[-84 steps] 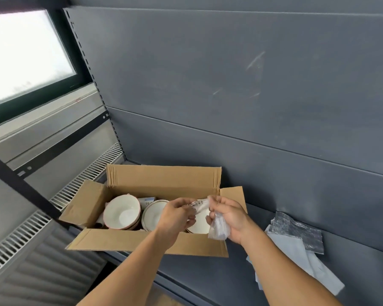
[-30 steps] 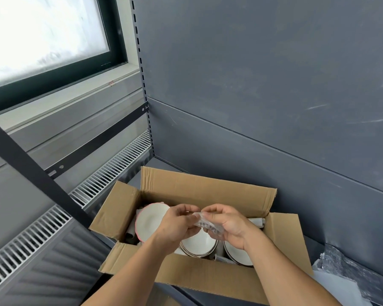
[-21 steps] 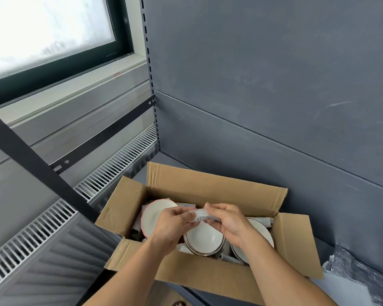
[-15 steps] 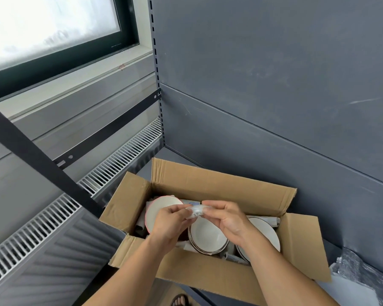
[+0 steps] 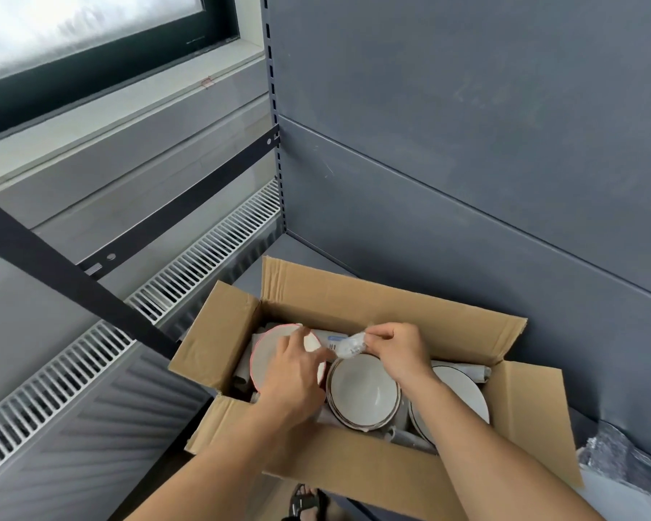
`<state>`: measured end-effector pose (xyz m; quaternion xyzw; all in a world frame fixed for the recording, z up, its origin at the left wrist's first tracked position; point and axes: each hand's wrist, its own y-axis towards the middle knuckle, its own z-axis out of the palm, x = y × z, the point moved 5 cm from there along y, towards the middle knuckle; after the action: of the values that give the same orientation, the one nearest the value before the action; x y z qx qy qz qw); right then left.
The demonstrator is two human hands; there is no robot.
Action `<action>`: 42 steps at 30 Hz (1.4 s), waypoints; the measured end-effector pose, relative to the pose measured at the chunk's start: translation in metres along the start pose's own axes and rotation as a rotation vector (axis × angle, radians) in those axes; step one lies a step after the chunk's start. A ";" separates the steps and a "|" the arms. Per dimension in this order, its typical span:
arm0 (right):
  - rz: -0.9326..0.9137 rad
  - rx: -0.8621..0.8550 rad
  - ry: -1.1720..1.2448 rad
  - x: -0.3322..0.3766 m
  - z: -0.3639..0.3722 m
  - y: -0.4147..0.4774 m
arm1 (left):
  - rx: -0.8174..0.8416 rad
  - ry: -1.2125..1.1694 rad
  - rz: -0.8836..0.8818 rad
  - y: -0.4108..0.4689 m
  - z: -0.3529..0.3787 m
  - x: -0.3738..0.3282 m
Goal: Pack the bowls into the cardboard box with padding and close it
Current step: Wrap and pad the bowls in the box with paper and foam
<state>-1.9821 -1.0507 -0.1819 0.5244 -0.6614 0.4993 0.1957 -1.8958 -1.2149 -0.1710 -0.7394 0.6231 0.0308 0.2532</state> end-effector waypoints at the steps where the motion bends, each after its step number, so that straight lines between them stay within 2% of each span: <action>1: -0.021 -0.006 -0.057 0.003 0.002 -0.001 | 0.021 0.057 0.022 0.001 0.002 -0.004; 4: -0.071 0.006 -0.137 0.011 0.011 -0.002 | 0.021 0.139 0.021 0.003 0.007 -0.004; 13: -0.189 0.046 -0.311 0.026 0.034 0.001 | -0.108 0.077 0.021 0.003 0.012 0.005; 17: -0.248 0.097 -0.469 0.036 0.053 0.005 | -0.118 0.085 0.040 0.004 0.014 0.006; 21: -0.248 0.177 -0.643 0.037 0.072 0.010 | -0.116 0.060 0.038 0.005 0.016 0.008; 28: -0.228 0.204 -0.845 0.029 0.079 0.013 | -0.118 0.043 0.024 0.004 0.015 0.009; 35: -0.237 0.190 -0.910 0.028 0.079 0.012 | -0.119 0.043 0.031 0.004 0.015 0.008; 42: -0.060 0.494 -0.720 0.022 0.076 0.025 | -0.121 0.036 0.034 0.005 0.015 0.009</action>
<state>-1.9925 -1.1283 -0.2081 0.7150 -0.5326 0.4221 -0.1642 -1.8941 -1.2173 -0.1884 -0.7431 0.6369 0.0594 0.1965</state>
